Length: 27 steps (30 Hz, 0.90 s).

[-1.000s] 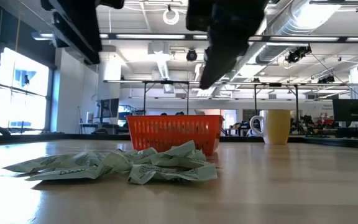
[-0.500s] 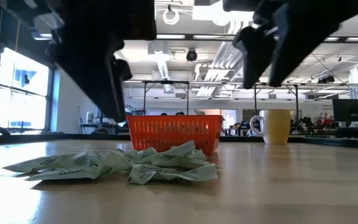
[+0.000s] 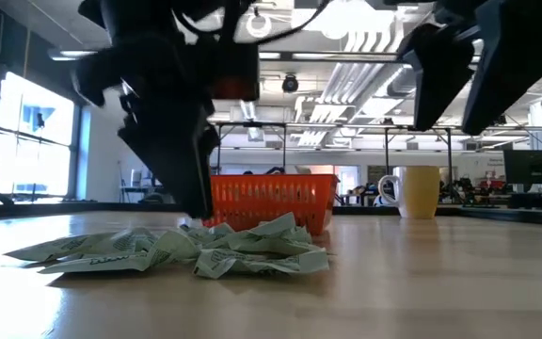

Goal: Pick and place Stevia / Truvia into bins
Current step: Put the stevia packet into the orange bin

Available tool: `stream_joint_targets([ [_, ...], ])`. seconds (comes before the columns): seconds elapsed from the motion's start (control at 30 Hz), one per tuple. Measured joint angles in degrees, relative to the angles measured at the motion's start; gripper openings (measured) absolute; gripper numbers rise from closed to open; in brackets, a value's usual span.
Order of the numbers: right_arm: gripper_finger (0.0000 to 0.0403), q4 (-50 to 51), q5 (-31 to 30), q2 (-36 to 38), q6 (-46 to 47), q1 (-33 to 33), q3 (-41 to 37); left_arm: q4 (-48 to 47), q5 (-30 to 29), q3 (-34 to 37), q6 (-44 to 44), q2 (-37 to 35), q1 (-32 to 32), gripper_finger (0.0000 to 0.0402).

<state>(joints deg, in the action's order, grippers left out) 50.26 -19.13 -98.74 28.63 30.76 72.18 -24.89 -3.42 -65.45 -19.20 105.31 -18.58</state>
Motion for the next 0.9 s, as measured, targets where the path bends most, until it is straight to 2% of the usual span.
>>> stream_joint_targets([
  [0.27,0.0346,1.5,-1.0,0.0,1.5,0.8,0.0,-0.7,0.1,-0.3,8.7,1.3,-0.1,0.0166],
  [0.57,0.0346,2.0,-1.7,0.0,2.5,0.8,0.0,-0.2,1.8,-0.6,11.5,4.1,1.7,0.0161],
  [0.67,0.0345,3.0,-1.9,0.0,2.5,0.8,0.0,-0.6,1.4,-0.5,11.5,3.8,1.7,0.0128],
  [0.83,0.0345,5.0,-4.0,0.7,1.1,0.8,0.0,-1.5,-0.1,-0.4,11.4,3.6,1.8,0.0025],
  [0.9,0.0345,5.6,-5.6,2.1,1.0,0.8,0.0,-1.6,-0.3,-0.5,10.4,3.6,1.8,0.0022],
])
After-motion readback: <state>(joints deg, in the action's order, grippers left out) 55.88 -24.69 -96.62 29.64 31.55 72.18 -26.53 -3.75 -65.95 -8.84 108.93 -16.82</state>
